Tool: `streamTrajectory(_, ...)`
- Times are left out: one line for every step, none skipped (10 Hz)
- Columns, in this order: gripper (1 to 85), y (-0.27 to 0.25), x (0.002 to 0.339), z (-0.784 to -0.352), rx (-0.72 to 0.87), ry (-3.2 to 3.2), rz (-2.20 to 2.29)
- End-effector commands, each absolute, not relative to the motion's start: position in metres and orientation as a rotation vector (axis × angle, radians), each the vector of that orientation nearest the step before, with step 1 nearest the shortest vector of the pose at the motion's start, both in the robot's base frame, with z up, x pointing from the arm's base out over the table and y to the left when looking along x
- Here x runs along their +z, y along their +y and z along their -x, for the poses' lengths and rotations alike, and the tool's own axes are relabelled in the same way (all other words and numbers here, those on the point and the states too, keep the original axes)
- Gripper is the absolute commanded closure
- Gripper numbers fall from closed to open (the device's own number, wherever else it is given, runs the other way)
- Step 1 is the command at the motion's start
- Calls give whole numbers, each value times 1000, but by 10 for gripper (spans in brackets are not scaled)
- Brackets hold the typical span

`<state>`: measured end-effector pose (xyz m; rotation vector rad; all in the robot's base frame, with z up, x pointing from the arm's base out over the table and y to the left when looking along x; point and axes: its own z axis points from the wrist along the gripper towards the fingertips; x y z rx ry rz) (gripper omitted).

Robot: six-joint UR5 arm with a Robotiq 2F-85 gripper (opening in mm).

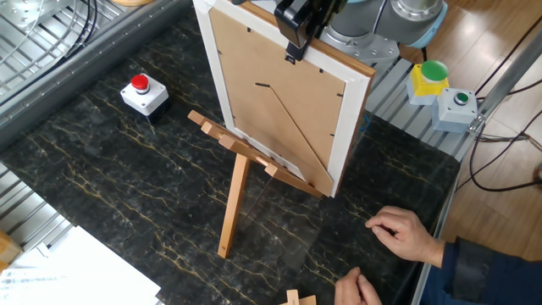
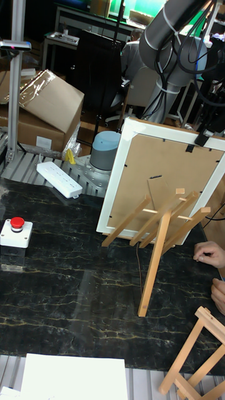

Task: Put the photo frame on the bracket

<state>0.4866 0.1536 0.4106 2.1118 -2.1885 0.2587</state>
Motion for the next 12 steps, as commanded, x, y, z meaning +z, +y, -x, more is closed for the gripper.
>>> streamTrajectory(757,157,411,-487,248,-2187,-2129)
streamTrajectory(713,157,411,-487,245,-2184,-2132)
streamTrajectory(677,158,411,-487,243,-2181,-2136)
streamTrajectory(647,158,410,-487,241,-2175,-2143)
streamTrajectory(617,159,410,-487,236,-2174,-2149)
streamTrajectory(580,159,411,-487,232,-2168,-2155)
streamTrajectory(553,159,411,-486,224,-2166,-2159)
streamTrajectory(533,159,411,-487,224,-2160,-2164)
streamTrajectory(520,158,411,-487,223,-2154,-2170)
streamTrajectory(503,157,412,-487,225,-2144,-2177)
streamTrajectory(493,155,414,-488,224,-2139,-2182)
streamTrajectory(490,154,415,-490,223,-2139,-2189)
